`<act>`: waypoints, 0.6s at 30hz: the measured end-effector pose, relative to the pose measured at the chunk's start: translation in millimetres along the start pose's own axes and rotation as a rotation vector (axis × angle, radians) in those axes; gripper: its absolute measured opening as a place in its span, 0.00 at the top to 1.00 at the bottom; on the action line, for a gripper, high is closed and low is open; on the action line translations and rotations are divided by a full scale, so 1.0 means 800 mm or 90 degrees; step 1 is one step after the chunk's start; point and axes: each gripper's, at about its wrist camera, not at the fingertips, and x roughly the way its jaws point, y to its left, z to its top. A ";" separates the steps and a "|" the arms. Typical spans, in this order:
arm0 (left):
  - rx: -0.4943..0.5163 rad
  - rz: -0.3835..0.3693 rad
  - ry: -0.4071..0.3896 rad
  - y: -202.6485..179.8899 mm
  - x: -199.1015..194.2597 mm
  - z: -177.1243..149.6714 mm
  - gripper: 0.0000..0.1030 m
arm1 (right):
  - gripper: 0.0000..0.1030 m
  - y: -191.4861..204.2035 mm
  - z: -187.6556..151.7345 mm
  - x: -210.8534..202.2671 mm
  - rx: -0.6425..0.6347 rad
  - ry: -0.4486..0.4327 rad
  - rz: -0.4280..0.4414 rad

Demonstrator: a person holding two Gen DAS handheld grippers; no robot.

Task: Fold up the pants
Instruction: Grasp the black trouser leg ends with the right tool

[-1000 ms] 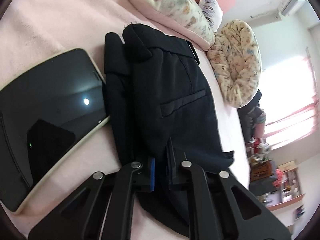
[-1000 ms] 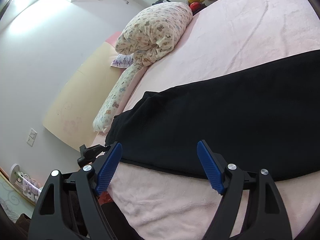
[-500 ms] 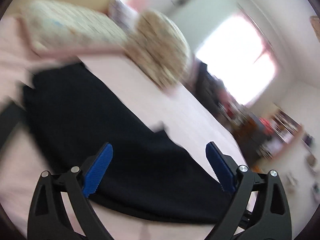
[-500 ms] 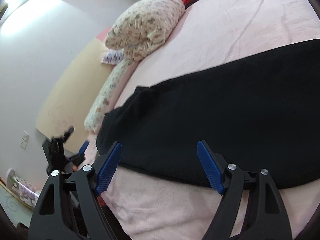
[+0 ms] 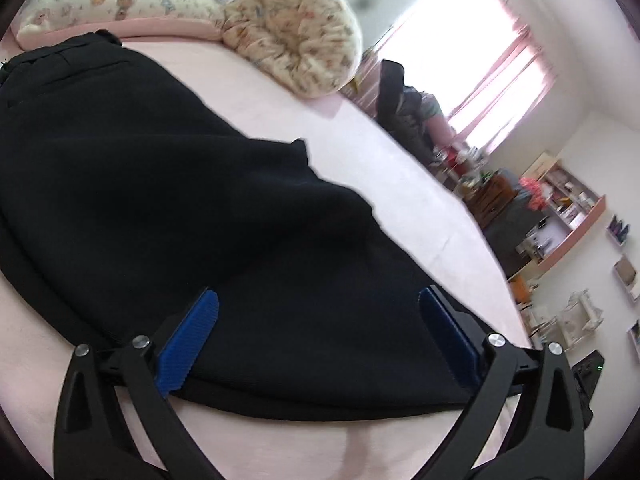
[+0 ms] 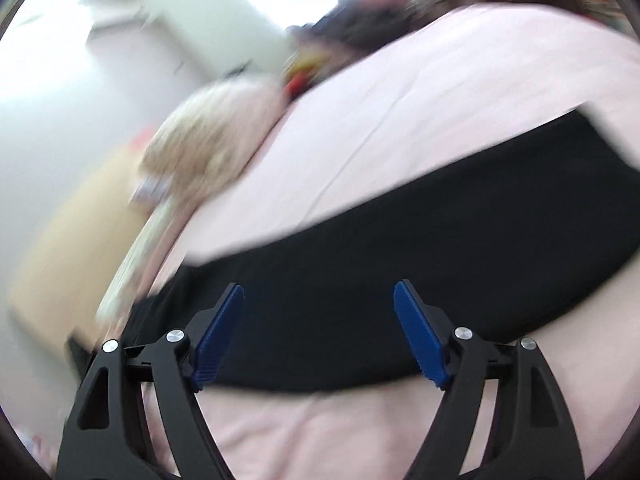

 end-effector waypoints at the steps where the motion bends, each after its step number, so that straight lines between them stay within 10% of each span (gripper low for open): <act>1: 0.004 -0.001 -0.004 0.000 0.000 -0.002 0.02 | 0.23 -0.019 0.010 -0.011 0.029 -0.027 -0.027; 6: -0.005 0.023 0.016 -0.002 0.014 -0.010 0.02 | 0.22 -0.116 0.038 -0.039 0.166 -0.064 -0.187; 12: 0.012 0.064 0.012 -0.008 0.017 -0.021 0.02 | 0.22 -0.158 0.033 -0.079 0.268 -0.106 -0.117; 18: 0.036 0.072 0.014 -0.008 0.017 -0.025 0.02 | 0.28 -0.213 0.023 -0.118 0.419 -0.160 -0.164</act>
